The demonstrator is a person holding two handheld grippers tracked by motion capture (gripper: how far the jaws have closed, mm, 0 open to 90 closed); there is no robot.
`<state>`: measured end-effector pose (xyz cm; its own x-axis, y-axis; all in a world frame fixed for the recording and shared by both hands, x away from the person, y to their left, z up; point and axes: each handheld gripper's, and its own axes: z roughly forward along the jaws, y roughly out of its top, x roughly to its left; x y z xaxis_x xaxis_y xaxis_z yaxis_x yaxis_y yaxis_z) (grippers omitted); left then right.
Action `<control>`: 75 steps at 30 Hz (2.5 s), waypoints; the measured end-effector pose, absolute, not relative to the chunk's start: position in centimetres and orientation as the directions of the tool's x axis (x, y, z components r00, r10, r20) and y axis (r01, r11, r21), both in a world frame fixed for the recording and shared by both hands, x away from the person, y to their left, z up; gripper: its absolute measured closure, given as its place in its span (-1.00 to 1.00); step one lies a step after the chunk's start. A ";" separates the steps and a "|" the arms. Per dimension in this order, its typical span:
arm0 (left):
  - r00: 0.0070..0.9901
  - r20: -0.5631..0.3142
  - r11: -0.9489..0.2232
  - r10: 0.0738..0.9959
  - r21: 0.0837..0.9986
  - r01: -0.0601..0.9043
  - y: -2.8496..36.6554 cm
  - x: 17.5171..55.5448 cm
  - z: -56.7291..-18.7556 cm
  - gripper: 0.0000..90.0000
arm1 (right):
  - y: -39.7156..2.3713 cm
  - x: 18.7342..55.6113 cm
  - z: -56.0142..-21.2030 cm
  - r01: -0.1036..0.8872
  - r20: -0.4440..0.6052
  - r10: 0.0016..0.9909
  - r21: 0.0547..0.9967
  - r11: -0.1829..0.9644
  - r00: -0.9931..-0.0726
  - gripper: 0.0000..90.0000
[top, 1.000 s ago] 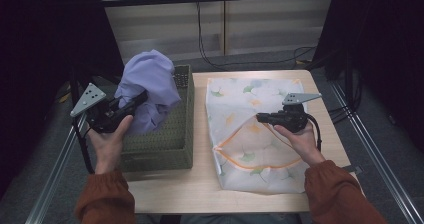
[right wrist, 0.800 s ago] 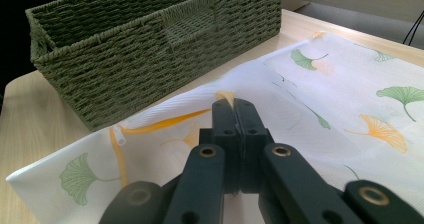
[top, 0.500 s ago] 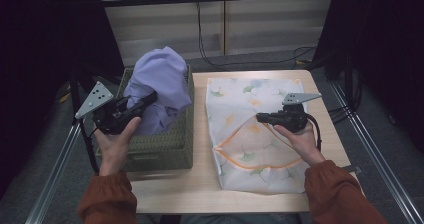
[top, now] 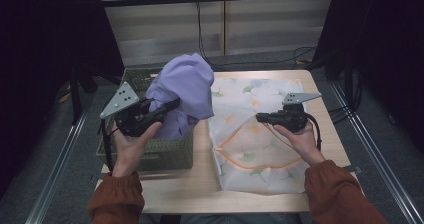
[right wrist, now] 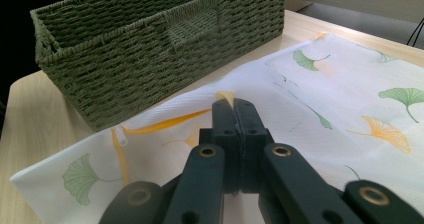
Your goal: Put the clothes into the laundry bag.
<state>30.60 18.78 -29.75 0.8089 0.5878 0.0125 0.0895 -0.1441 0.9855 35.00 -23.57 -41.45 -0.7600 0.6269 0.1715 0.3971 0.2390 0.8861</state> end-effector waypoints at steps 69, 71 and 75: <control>0.974 -0.042 -0.412 0.222 0.902 0.133 4.7 27.9 -36.3 0.60 | -23.4 35.2 -41.5 0.402 0.189 0.611 0.886 0.232 -0.769 0.99; 0.975 -0.052 -0.418 0.214 0.898 0.139 4.2 27.7 -36.8 0.60 | -23.3 35.2 -41.6 0.402 0.190 0.608 0.885 0.234 -0.771 0.99; 0.977 -0.059 -0.437 0.203 0.888 0.144 3.7 27.9 -37.5 0.60 | -23.4 35.1 -41.5 0.403 0.193 0.607 0.886 0.230 -0.771 0.99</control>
<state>27.90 3.74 -37.49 0.9775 0.2025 -0.0594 0.1445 -0.4372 0.8877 35.11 -23.39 -41.49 -0.7705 0.6074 0.1931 0.4032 0.2298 0.8858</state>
